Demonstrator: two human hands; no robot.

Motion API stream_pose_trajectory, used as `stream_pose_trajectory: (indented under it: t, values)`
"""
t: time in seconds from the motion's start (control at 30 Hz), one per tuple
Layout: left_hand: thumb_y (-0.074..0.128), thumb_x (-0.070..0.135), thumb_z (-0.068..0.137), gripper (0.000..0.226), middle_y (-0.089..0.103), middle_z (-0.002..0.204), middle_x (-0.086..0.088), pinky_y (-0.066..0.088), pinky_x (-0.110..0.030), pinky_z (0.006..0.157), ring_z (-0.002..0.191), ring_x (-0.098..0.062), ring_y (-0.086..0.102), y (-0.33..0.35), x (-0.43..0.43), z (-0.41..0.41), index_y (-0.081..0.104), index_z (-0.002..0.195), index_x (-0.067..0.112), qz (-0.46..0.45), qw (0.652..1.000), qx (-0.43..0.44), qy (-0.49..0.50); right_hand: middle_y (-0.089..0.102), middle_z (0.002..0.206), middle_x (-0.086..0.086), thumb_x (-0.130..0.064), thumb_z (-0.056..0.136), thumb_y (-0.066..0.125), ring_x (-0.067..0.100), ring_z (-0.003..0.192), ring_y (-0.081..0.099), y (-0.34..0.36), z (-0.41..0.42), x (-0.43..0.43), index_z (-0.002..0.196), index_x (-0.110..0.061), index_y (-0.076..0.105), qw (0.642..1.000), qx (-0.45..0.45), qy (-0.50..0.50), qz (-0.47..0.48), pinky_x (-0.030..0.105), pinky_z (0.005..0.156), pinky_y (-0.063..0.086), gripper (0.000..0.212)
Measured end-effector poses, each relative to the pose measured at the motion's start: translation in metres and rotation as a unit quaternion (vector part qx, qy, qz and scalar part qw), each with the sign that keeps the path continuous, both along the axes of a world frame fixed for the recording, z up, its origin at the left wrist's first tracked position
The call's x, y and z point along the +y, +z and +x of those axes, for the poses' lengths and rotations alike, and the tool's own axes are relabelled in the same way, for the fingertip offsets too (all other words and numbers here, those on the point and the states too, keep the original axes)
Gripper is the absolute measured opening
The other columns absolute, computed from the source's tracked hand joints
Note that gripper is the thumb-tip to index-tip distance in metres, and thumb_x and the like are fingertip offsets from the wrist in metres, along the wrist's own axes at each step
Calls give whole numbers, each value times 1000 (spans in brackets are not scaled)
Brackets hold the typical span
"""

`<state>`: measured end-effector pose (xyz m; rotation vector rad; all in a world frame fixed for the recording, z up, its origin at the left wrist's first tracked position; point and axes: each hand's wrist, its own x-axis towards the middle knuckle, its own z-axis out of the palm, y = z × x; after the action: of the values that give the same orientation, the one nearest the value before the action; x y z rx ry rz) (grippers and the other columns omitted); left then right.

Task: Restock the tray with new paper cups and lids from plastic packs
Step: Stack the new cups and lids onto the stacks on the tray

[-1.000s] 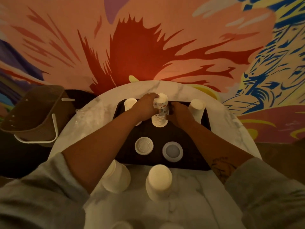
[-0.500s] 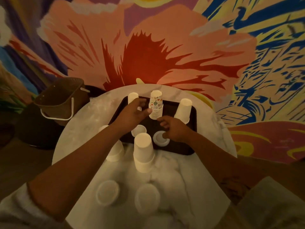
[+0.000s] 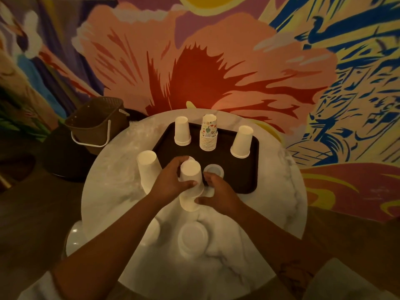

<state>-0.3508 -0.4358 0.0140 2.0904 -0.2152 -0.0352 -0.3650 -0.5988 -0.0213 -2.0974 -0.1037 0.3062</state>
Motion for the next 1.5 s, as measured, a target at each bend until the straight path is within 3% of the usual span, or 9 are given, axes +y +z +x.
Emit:
stream_pose_trajectory:
  t: [0.13, 0.4, 0.5, 0.6, 0.8, 0.97, 1.23, 1.33, 1.5]
  values:
    - [80, 13, 68, 70, 52, 129, 3, 40, -28, 101, 116, -10, 48, -5, 0, 4, 44, 129, 19, 22, 999, 24, -10, 52, 135, 1, -21, 71, 79, 19, 126, 48, -4, 3, 18, 132, -18, 43, 999, -16, -44, 8, 34, 104, 41, 71]
    - [81, 21, 67, 71, 55, 131, -3, 42, -42, 105, 123, -20, 50, -12, 8, 13, 45, 128, 18, 46, 996, 63, -37, 51, 135, 6, -19, 71, 79, 23, 126, 47, -8, 5, 38, 131, -12, 41, 994, -25, -108, 5, 28, 100, 38, 72]
    - [82, 24, 66, 71, 56, 130, -2, 43, -40, 104, 121, -20, 51, -9, 12, 17, 46, 127, 19, 48, 996, 55, -45, 51, 135, 7, -20, 72, 78, 24, 125, 48, -4, 6, 40, 132, -12, 41, 993, -34, -115, -5, 33, 102, 39, 70]
    - [82, 26, 65, 71, 56, 129, -1, 42, -34, 101, 121, -18, 51, -2, 15, 23, 46, 126, 20, 50, 996, 41, -56, 53, 132, 6, -20, 71, 78, 22, 123, 50, 6, 7, 41, 130, -12, 44, 991, -41, -125, -7, 24, 95, 37, 68]
    - [81, 32, 67, 69, 55, 130, 1, 40, -25, 90, 118, -17, 52, 21, 15, 34, 46, 125, 20, 55, 995, 23, -81, 54, 131, 5, -21, 72, 78, 15, 114, 51, 31, 11, 39, 128, -13, 47, 988, -50, -146, 4, 23, 90, 38, 65]
    - [79, 32, 69, 68, 55, 130, 2, 37, -22, 88, 116, -13, 51, 45, 17, 50, 45, 127, 21, 45, 994, -8, -103, 55, 133, 4, -23, 72, 78, 21, 120, 52, 57, 20, 39, 128, -15, 47, 986, -74, -151, 15, 30, 99, 41, 65]
    - [78, 37, 69, 67, 56, 125, 2, 39, -25, 82, 104, -11, 50, 90, 25, 93, 47, 126, 19, 45, 986, -86, -133, 58, 116, -3, -21, 71, 79, 8, 98, 53, 108, 57, 46, 125, -13, 49, 982, -109, -155, 0, 9, 66, 44, 63]
    - [78, 34, 70, 68, 55, 127, -1, 42, -26, 84, 110, -16, 52, 99, 31, 115, 46, 127, 17, 40, 986, -102, -126, 58, 117, -2, -22, 71, 79, 10, 98, 53, 116, 80, 49, 125, -15, 47, 981, -120, -152, -1, 17, 75, 45, 63]
    - [77, 24, 73, 74, 49, 134, 0, 41, -16, 79, 109, -10, 47, 108, 42, 163, 37, 135, 20, 5, 986, -123, -110, 54, 114, -4, -19, 72, 78, 11, 101, 52, 119, 139, 57, 125, -11, 45, 980, -139, -138, 14, 14, 70, 41, 63]
